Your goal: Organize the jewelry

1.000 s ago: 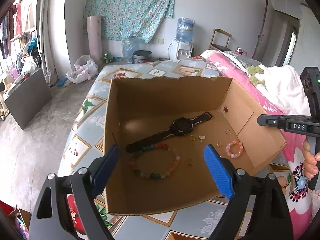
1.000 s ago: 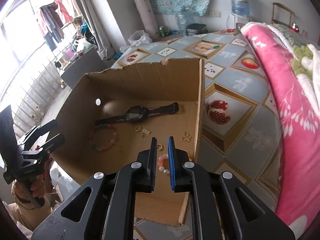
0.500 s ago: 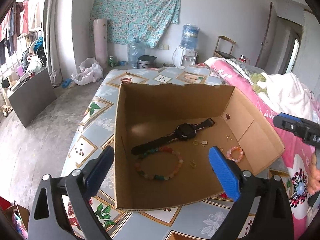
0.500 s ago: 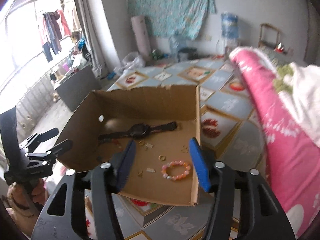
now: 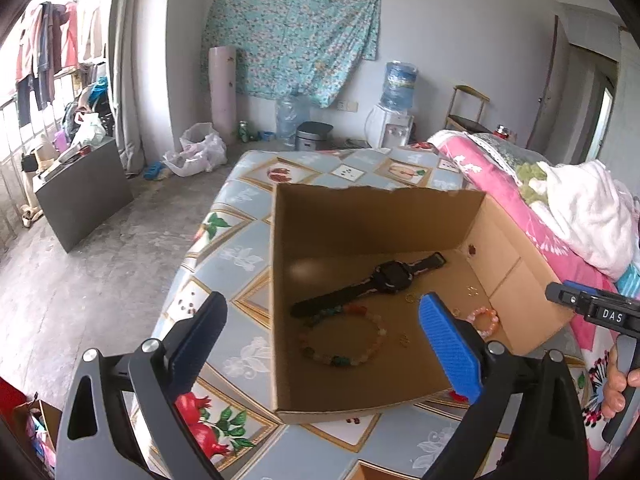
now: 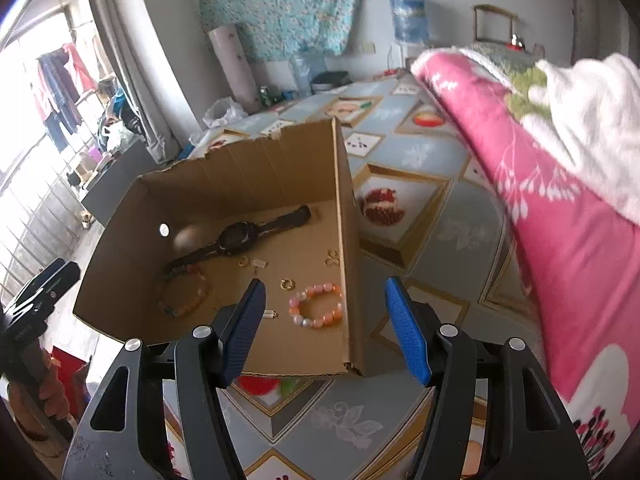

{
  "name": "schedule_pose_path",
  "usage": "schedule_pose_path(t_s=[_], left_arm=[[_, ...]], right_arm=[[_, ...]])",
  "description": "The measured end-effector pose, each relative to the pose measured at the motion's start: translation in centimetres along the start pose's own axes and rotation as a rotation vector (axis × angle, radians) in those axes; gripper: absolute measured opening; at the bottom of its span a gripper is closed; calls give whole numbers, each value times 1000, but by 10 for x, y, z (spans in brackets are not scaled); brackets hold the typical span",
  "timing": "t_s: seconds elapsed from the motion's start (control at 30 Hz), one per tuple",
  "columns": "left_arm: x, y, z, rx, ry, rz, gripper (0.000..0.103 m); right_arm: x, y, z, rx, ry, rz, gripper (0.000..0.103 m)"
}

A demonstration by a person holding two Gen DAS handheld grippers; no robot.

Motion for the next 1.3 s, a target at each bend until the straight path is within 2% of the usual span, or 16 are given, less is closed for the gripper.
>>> schedule_pose_path(t_s=[0.23, 0.3, 0.37, 0.4, 0.53, 0.63, 0.7, 1.07, 1.3], left_arm=[[-7, 14, -6, 78, 9, -2, 95], [-11, 17, -12, 87, 30, 1, 95], [-17, 18, -21, 83, 65, 4, 95], [-18, 17, -24, 81, 76, 4, 95], [-27, 12, -39, 40, 128, 13, 95], [-34, 2, -50, -27, 177, 36, 95], [-38, -9, -53, -130, 204, 63, 95], [-55, -20, -36, -90, 225, 72, 96], [-70, -19, -15, -64, 248, 83, 96]], right_arm=[[-13, -9, -15, 5, 41, -51, 60], [-14, -10, -19, 14, 50, -62, 55], [-15, -11, -23, 32, 54, -76, 53], [-16, -12, -26, 29, 62, -78, 47], [-16, -8, -31, 92, 76, -97, 38], [-15, -5, -31, 84, 75, -72, 37], [-15, -4, -31, 87, 78, -66, 36], [-26, -3, -25, 93, 99, -47, 34], [-37, -2, -17, 114, 79, -45, 36]])
Point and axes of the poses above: each gripper's, at about its wrist camera, not at the fingertips, and z roughly against the way its jaws point, y to its left, x to its top, the point moved 8 cm from there along -z, roughly the way its jaws point, and after that the axes turned 4 degrees about -z, right-handed, at the moved point
